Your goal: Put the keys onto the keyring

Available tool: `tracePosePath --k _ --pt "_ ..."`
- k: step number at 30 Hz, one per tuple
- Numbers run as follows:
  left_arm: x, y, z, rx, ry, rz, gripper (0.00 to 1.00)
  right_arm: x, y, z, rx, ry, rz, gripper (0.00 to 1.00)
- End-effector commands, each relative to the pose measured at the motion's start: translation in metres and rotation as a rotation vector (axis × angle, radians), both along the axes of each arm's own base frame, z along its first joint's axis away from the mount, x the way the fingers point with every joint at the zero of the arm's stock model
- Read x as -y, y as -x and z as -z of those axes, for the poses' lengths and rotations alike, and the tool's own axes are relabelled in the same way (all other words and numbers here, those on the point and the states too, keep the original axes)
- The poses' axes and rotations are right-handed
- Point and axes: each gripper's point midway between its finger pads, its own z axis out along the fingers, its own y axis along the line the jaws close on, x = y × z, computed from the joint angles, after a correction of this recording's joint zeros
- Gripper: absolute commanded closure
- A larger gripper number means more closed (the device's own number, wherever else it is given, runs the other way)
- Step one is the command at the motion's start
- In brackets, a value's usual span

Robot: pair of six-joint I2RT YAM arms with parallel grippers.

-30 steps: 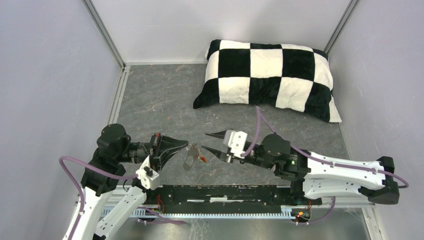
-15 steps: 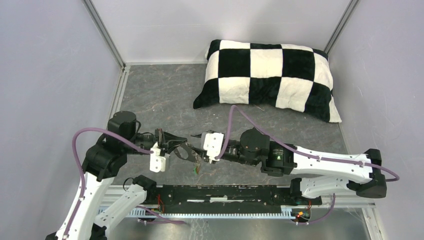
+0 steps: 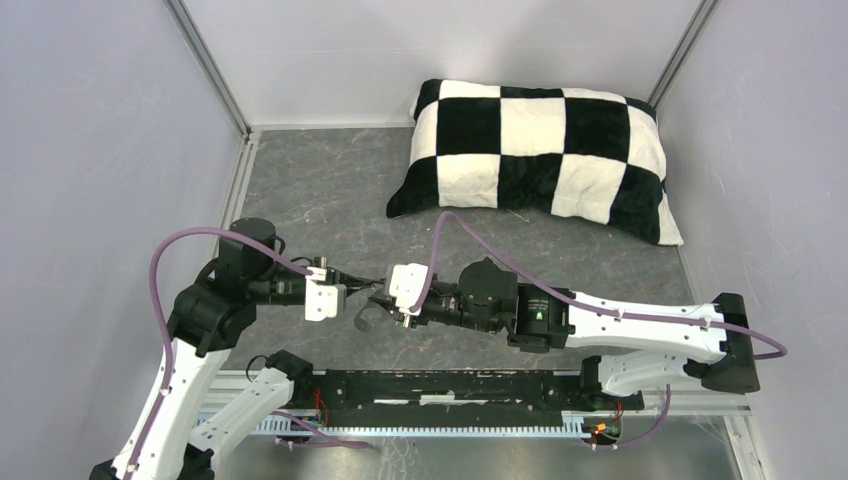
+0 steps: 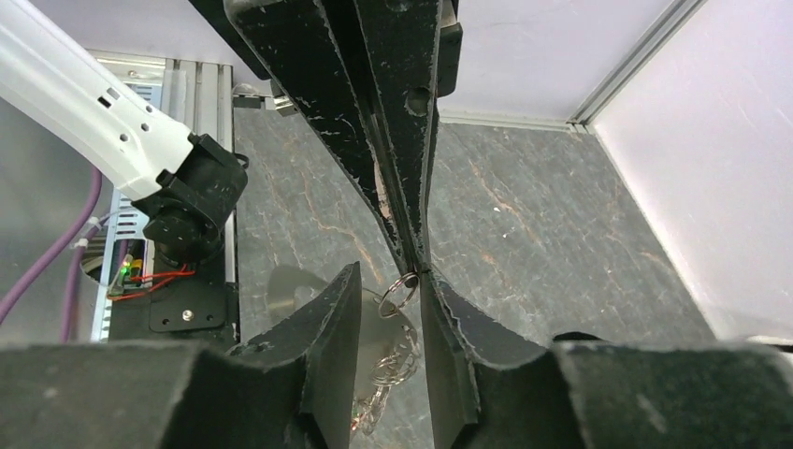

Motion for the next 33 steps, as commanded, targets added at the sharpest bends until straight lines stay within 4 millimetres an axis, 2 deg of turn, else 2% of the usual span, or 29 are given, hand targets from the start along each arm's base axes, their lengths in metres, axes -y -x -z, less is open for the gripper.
tracePosePath --k 1,9,20,25,28,33 --pt "0.002 0.001 -0.017 -0.032 0.053 -0.033 0.98 -0.003 -0.006 -0.013 -0.038 -0.076 0.056 0.67" --pt "0.002 0.006 -0.018 -0.03 0.064 -0.02 0.98 -0.006 -0.01 -0.007 -0.035 -0.026 0.075 0.81" --pt "0.003 0.009 -0.017 -0.037 0.068 -0.007 0.98 0.004 -0.015 -0.002 -0.029 0.042 0.111 0.79" --pt "0.003 0.011 -0.017 -0.045 0.073 0.001 0.98 0.005 -0.014 -0.009 -0.025 0.004 0.104 0.89" --pt "0.003 0.013 -0.017 -0.043 0.076 0.008 0.98 0.006 -0.014 -0.01 -0.029 -0.002 0.106 0.84" --pt "0.004 0.014 -0.016 -0.047 0.078 0.018 0.98 0.008 -0.013 -0.016 -0.037 -0.02 0.105 0.83"
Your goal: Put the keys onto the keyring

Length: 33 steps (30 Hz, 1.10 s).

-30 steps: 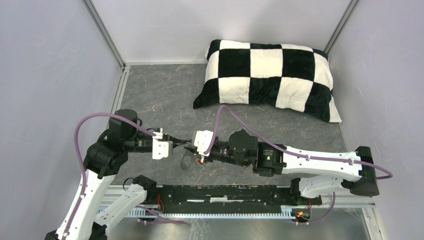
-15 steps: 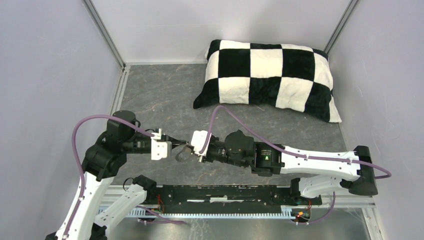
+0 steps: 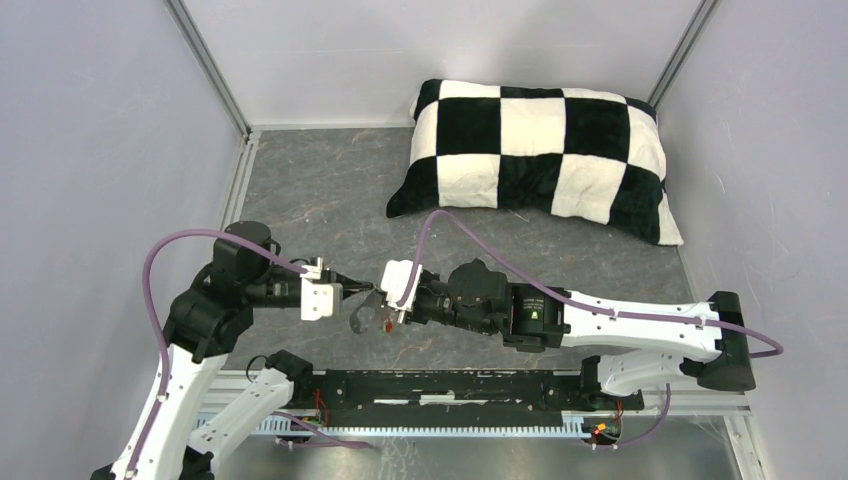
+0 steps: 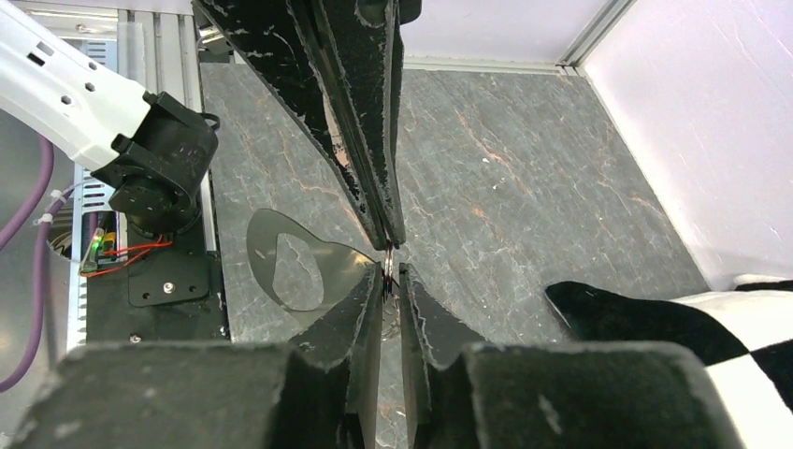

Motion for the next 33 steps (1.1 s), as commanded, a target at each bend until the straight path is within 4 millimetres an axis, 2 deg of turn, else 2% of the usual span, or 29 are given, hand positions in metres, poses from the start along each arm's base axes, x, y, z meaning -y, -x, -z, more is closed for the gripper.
tracePosePath --k 1,10,11,13,15,17,23,33 --pt "0.005 0.007 -0.011 0.004 0.048 0.039 0.98 0.003 0.002 -0.036 0.001 -0.102 0.005 0.82" --pt "0.003 0.01 -0.012 0.016 0.053 0.039 0.98 0.0 0.006 -0.036 -0.009 -0.105 -0.019 0.8" --pt "0.003 0.01 -0.012 0.017 0.053 0.039 0.98 0.0 0.007 -0.036 -0.01 -0.105 -0.028 0.83" --pt "0.003 0.011 -0.012 0.014 0.055 0.041 0.98 0.0 0.009 -0.036 -0.006 -0.104 -0.039 0.99" --pt "0.004 0.014 -0.013 0.007 0.061 0.047 0.98 0.002 0.009 -0.04 -0.005 -0.14 -0.032 0.99" --pt "0.004 0.017 -0.013 -0.011 0.068 0.051 0.84 0.007 0.008 -0.041 0.0 -0.169 -0.023 0.99" --pt "0.002 0.02 -0.008 -0.098 0.075 0.011 0.57 0.019 0.016 -0.05 0.005 -0.277 -0.062 0.99" --pt "0.011 0.015 -0.013 -0.195 0.135 0.002 0.59 0.016 0.03 -0.052 0.014 -0.306 -0.152 0.99"
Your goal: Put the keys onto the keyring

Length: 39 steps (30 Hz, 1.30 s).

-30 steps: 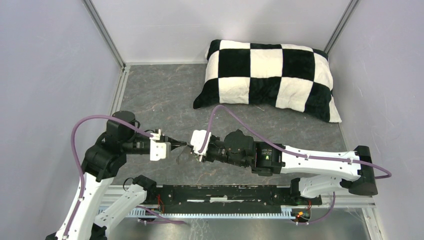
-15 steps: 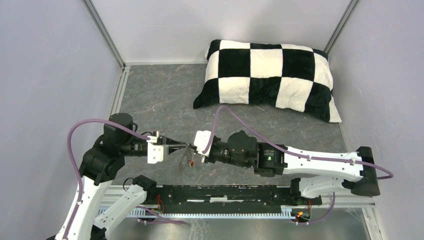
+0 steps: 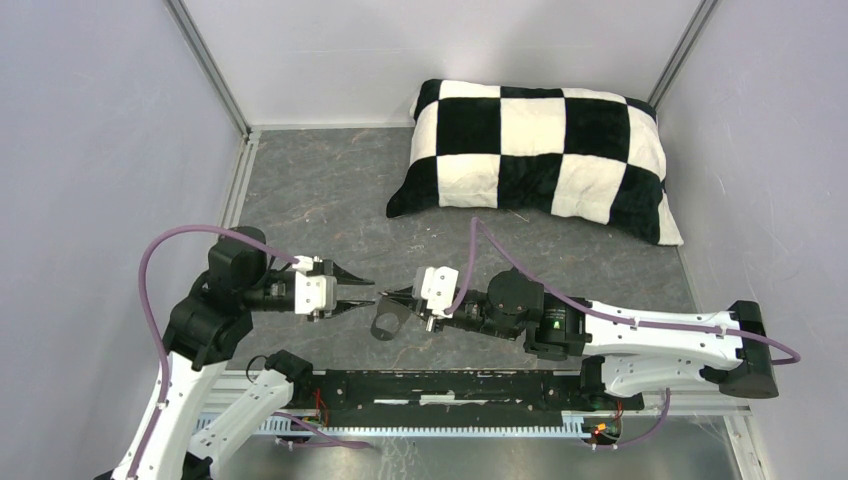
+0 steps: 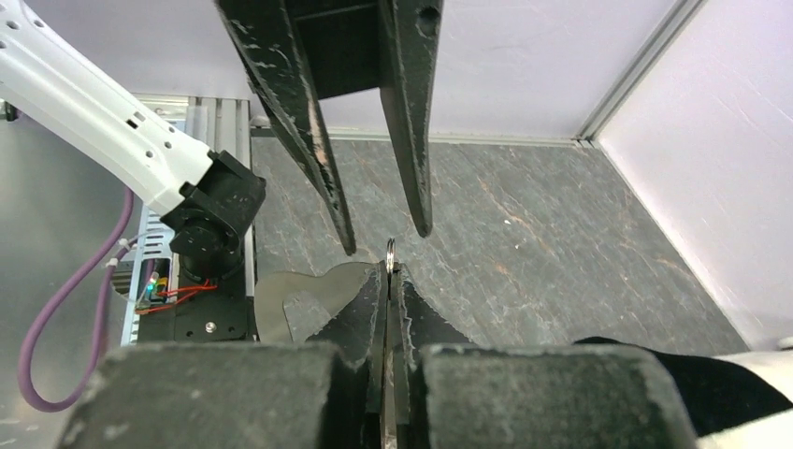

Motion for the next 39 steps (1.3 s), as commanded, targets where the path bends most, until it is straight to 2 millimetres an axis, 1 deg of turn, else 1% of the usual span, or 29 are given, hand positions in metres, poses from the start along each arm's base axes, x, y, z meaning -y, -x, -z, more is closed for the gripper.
tracePosePath --k 1,8,13,18,21,23,25,26,28,30,31,33,34,37,39 --pt "0.009 0.002 -0.01 -0.075 0.065 0.017 0.6 -0.001 0.008 -0.033 0.016 -0.119 -0.05 0.99" --pt "0.01 0.008 -0.013 -0.096 0.084 0.039 0.65 -0.006 0.011 -0.03 0.016 -0.107 -0.071 0.99" --pt "0.011 0.015 -0.017 -0.112 0.098 0.072 0.73 -0.01 0.01 -0.029 0.015 -0.094 -0.07 0.99" --pt "0.009 0.018 -0.009 -0.096 0.073 0.084 0.88 -0.009 0.01 -0.03 0.015 -0.096 -0.071 0.99" --pt "0.007 0.018 -0.003 -0.081 0.051 0.088 0.92 -0.008 0.01 -0.032 0.016 -0.106 -0.069 0.99" --pt "0.007 0.018 -0.001 -0.082 0.046 0.086 0.93 -0.007 0.01 -0.033 0.016 -0.114 -0.07 0.99" --pt "0.007 0.019 -0.001 -0.076 0.046 0.091 0.97 -0.009 0.01 -0.033 0.012 -0.113 -0.071 0.99" --pt "0.007 0.018 -0.001 -0.07 0.045 0.093 0.98 -0.01 0.01 -0.033 0.008 -0.108 -0.071 0.95" --pt "0.007 0.017 -0.001 -0.056 0.043 0.092 0.98 -0.009 0.009 -0.033 -0.002 -0.101 -0.065 0.8" --pt "0.007 0.019 -0.001 -0.021 0.045 0.114 0.98 0.001 0.002 -0.034 -0.008 -0.109 -0.015 0.69" --pt "0.007 0.021 -0.001 0.013 0.049 0.132 0.98 0.009 -0.002 -0.037 -0.011 -0.123 0.015 0.65" --pt "0.006 0.029 -0.001 0.134 0.064 0.192 0.98 0.027 -0.009 -0.041 -0.022 -0.156 0.067 0.59" --pt "0.006 0.033 -0.002 0.189 0.077 0.219 0.98 0.034 -0.013 -0.039 -0.034 -0.163 0.089 0.56" --pt "0.008 0.036 -0.01 0.25 0.131 0.241 0.98 0.057 -0.021 -0.037 -0.071 -0.183 0.142 0.52" --pt "0.01 0.036 -0.017 0.273 0.149 0.254 0.98 0.071 -0.029 -0.027 -0.106 -0.175 0.197 0.49"
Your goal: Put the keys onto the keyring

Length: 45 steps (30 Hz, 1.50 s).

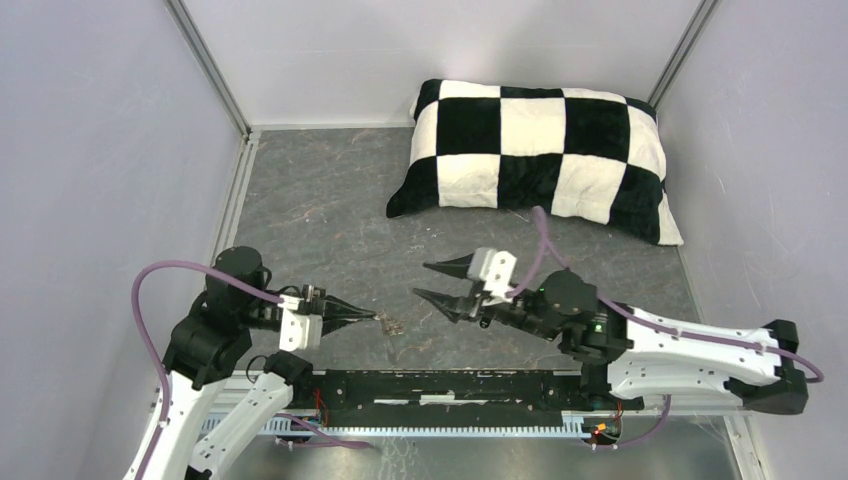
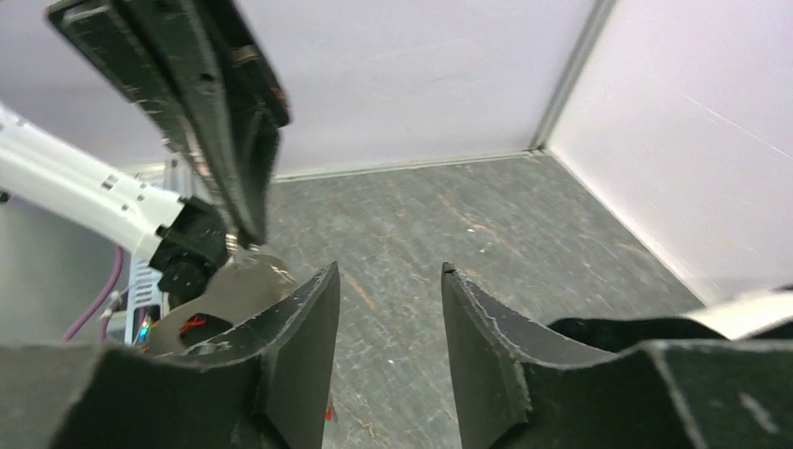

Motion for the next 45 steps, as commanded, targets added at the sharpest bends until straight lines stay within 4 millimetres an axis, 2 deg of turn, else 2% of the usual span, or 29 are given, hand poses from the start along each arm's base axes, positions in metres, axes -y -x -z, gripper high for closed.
tracePosePath --k 1,4,7,9,11,12,16,18,20,23,28,31,35,39,45 --pt "0.008 0.004 -0.029 0.184 0.096 0.103 0.98 0.032 -0.02 0.007 -0.091 -0.034 0.137 0.48" --pt "0.01 0.005 -0.037 0.182 0.104 0.128 0.98 0.048 -0.031 0.036 -0.157 0.015 0.217 0.46" --pt "0.011 0.006 -0.04 0.188 0.11 0.143 0.98 0.066 -0.042 0.075 -0.258 0.061 0.315 0.43" --pt "0.011 0.005 -0.042 0.192 0.111 0.144 0.98 0.079 -0.049 0.099 -0.319 0.068 0.374 0.35" --pt "0.012 0.004 -0.042 0.187 0.109 0.14 0.98 0.098 -0.055 0.135 -0.406 0.099 0.456 0.32" --pt "0.012 0.002 -0.042 0.184 0.107 0.135 0.98 0.106 -0.056 0.147 -0.457 0.084 0.491 0.31" --pt "0.012 0.001 -0.039 0.173 0.101 0.13 0.98 0.133 -0.055 0.207 -0.637 0.077 0.595 0.16" --pt "0.012 0.0 -0.039 0.17 0.101 0.129 0.98 0.142 -0.052 0.233 -0.712 0.092 0.63 0.02" --pt "0.013 -0.001 -0.041 0.154 0.109 0.124 0.98 0.148 -0.051 0.25 -0.748 0.127 0.664 0.02" --pt "0.014 -0.001 -0.045 0.134 0.121 0.117 0.98 0.151 -0.056 0.259 -0.753 0.164 0.693 0.03" --pt "0.013 0.001 -0.046 0.125 0.124 0.113 0.98 0.15 -0.066 0.275 -0.77 0.215 0.701 0.13" --pt "0.012 0.002 -0.045 0.128 0.125 0.107 0.98 0.143 -0.072 0.276 -0.75 0.217 0.656 0.22" --pt "0.012 0.003 -0.044 0.122 0.124 0.103 0.98 0.135 -0.078 0.28 -0.688 0.322 0.611 0.33" --pt "0.011 0.002 -0.045 0.116 0.123 0.095 0.98 0.133 -0.077 0.292 -0.671 0.41 0.59 0.37" --pt "0.011 0.001 -0.045 0.107 0.121 0.087 0.98 0.135 -0.083 0.3 -0.63 0.422 0.608 0.46"
